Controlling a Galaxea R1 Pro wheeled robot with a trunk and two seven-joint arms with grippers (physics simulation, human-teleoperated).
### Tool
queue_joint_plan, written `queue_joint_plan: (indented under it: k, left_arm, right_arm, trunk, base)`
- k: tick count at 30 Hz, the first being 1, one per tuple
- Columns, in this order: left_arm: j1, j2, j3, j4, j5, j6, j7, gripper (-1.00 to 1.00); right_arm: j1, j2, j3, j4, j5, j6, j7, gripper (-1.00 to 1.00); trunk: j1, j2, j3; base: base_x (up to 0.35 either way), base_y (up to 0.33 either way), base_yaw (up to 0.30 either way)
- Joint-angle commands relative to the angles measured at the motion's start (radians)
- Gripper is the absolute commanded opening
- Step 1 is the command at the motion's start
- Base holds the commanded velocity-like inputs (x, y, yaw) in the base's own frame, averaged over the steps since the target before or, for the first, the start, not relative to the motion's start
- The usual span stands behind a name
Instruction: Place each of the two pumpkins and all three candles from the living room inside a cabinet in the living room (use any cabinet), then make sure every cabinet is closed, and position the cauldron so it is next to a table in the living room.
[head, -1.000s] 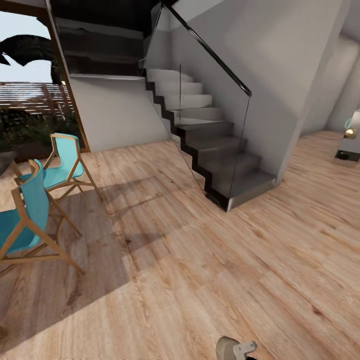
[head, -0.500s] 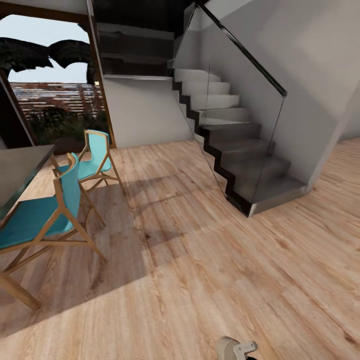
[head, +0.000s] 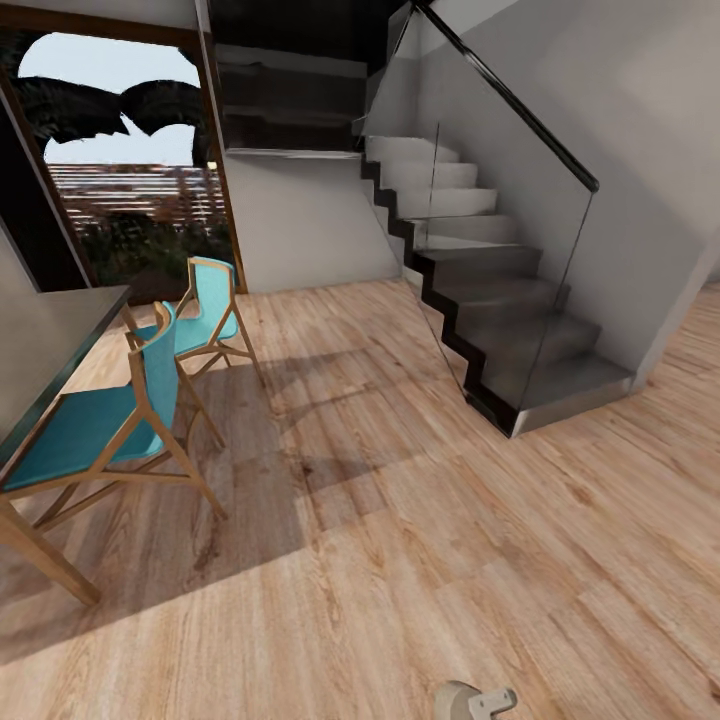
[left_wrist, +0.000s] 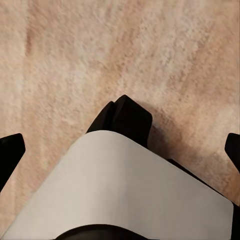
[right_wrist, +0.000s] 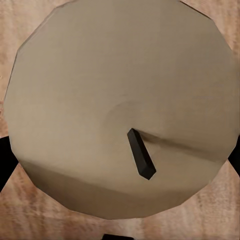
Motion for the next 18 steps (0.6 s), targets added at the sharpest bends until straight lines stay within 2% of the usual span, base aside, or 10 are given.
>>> queue_joint_plan:
  k: [1, 6, 18]
  left_arm:
    - [0.000, 0.000, 0.000, 0.000, 0.000, -0.006, 0.000, 1.00]
    - [0.000, 0.000, 0.000, 0.000, 0.000, -0.030, 0.000, 1.00]
    - [0.000, 0.000, 0.000, 0.000, 0.000, -0.030, 0.000, 1.00]
  right_arm:
    - [0.000, 0.000, -0.001, 0.000, 0.000, 0.000, 0.000, -1.00]
    - [0.000, 0.001, -0.001, 0.000, -0.002, -0.001, 0.000, -1.00]
    - [0.000, 0.001, -0.001, 0.000, -0.001, -0.001, 0.000, -1.00]
  trunk:
    - [0.000, 0.000, 0.000]
    - [0.000, 0.000, 0.000]
    - [0.000, 0.000, 0.000]
  base:
    - [0.000, 0.000, 0.023]
    - [0.000, 0.000, 0.235]
    - [0.000, 0.000, 0.292]
